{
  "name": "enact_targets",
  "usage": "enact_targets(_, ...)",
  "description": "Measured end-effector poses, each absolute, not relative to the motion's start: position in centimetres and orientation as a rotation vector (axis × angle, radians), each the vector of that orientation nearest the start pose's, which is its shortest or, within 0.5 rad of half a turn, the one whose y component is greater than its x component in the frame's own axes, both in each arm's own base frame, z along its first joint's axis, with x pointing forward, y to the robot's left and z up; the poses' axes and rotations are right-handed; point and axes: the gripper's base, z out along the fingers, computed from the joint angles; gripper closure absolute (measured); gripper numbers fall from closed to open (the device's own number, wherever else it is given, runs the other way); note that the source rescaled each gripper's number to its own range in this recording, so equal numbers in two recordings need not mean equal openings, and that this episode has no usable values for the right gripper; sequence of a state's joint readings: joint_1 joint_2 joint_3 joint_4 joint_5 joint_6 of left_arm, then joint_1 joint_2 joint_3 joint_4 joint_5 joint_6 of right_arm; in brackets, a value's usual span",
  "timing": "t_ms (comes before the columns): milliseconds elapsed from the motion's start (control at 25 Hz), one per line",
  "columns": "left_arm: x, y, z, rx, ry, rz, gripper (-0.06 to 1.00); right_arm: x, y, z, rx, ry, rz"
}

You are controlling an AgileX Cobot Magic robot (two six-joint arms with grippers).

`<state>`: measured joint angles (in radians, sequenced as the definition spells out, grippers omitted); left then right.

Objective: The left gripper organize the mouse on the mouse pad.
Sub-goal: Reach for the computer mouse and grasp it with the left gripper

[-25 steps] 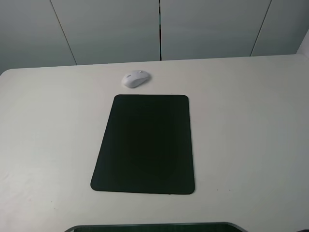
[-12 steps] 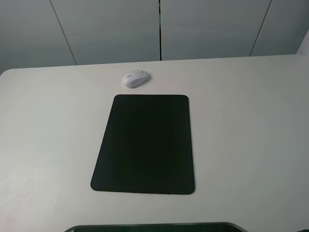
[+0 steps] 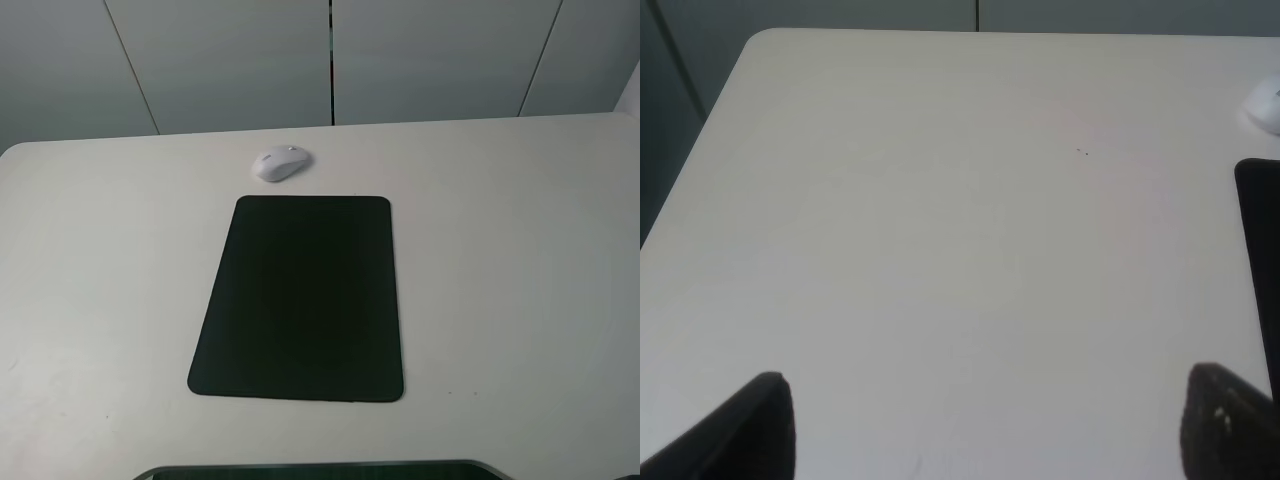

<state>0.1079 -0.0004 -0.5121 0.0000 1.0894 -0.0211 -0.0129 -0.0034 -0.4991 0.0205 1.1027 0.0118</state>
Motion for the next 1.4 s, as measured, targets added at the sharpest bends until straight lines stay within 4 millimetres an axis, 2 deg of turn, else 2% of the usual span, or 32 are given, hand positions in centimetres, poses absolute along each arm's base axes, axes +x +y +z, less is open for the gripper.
enact_targets(520, -0.8, 0.1, 27.9, -0.123, 2.055, 0.084, -0.02, -0.7, 0.2, 27.4, 0.024, 2.084, 0.024)
enact_targets(800, -1.6, 0.4, 30.0, -0.109, 2.037, 0.164, -0.02, -0.7, 0.2, 27.4, 0.024, 2.084, 0.024)
enact_targets(1080, 1.3, 0.9, 31.5, -0.07, 2.177, 0.195, -0.02, -0.7, 0.2, 27.4, 0.024, 2.084, 0.024)
enact_targets(1400, 7.2, 1.5, 32.4, -0.049, 2.394, 0.189, -0.02, -0.7, 0.2, 27.4, 0.024, 2.084, 0.024)
